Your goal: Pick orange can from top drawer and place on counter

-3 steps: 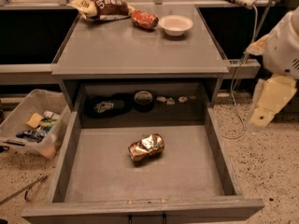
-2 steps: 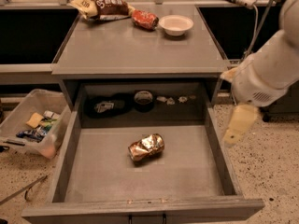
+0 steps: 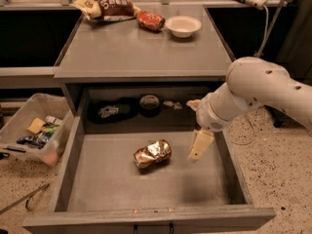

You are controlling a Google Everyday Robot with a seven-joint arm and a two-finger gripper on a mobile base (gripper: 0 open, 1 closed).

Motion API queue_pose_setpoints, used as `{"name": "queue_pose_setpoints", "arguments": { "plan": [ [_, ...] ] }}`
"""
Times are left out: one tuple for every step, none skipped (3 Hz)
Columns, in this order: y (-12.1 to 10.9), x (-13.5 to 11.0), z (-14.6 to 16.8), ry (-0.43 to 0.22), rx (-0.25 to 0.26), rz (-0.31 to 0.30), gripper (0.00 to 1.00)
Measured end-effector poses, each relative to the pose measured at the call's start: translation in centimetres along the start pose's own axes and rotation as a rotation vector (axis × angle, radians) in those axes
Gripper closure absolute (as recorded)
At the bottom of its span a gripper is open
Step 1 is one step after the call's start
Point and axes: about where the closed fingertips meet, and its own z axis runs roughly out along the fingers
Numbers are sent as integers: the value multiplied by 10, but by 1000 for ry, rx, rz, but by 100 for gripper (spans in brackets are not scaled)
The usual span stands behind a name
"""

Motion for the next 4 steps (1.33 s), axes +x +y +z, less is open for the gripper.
{"name": "queue_pose_setpoints", "arguments": {
  "plan": [
    [0,0,0,0,0,0,0],
    [2,-6,9,-12,-19,-12,0],
    [7,-18,31,-48,-56,-39,0],
    [20,-31,61,-71,-114,-75,0]
  ]
}}
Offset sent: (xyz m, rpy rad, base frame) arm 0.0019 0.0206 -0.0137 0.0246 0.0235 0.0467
